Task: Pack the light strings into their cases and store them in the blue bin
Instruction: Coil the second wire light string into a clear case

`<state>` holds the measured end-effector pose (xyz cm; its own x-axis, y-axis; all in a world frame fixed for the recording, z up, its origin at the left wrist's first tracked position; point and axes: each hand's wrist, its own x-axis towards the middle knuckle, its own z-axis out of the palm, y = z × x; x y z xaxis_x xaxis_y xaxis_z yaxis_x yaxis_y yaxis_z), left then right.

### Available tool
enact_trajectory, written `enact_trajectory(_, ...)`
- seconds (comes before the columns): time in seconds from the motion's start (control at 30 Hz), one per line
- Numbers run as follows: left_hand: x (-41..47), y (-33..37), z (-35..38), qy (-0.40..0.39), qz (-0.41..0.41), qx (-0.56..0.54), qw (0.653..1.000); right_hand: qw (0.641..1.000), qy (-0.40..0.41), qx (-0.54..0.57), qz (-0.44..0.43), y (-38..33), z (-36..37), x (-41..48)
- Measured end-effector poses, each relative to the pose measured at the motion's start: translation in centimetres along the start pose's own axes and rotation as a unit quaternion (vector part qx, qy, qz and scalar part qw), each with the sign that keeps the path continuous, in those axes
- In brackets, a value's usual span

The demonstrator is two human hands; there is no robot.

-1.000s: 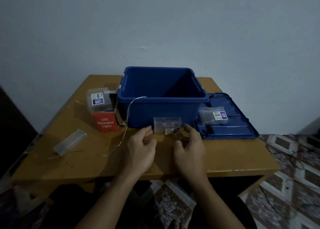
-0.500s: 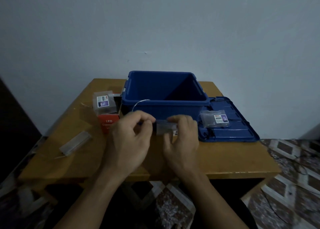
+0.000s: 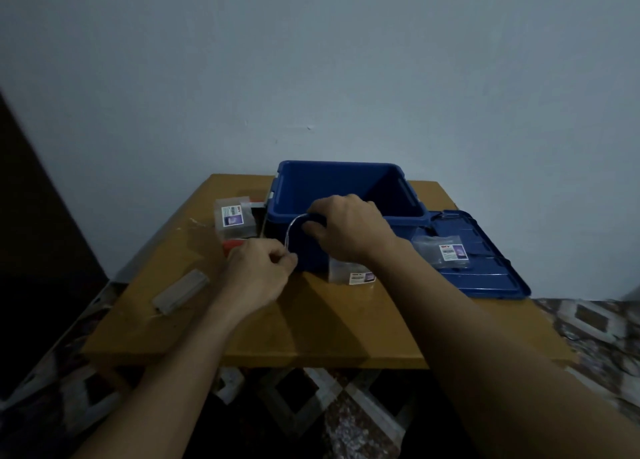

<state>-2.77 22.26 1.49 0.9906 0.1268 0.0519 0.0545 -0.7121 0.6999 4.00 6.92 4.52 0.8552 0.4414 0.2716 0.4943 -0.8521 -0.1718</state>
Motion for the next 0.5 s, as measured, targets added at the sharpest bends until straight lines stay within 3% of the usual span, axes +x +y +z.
enact_trajectory(0.27, -0.6, 0.7, -1.2, 0.022, 0.041, -0.065, 0.997, 0.988, 0.031, 0.148, 0.038, 0.4, -0.7, 0.2)
enact_trajectory(0.5, -2.4, 2.9, -3.9, 0.060, 0.075, -0.097, 0.991, 0.993, 0.114, 0.007, 0.025, 0.2, -2.8, -0.4)
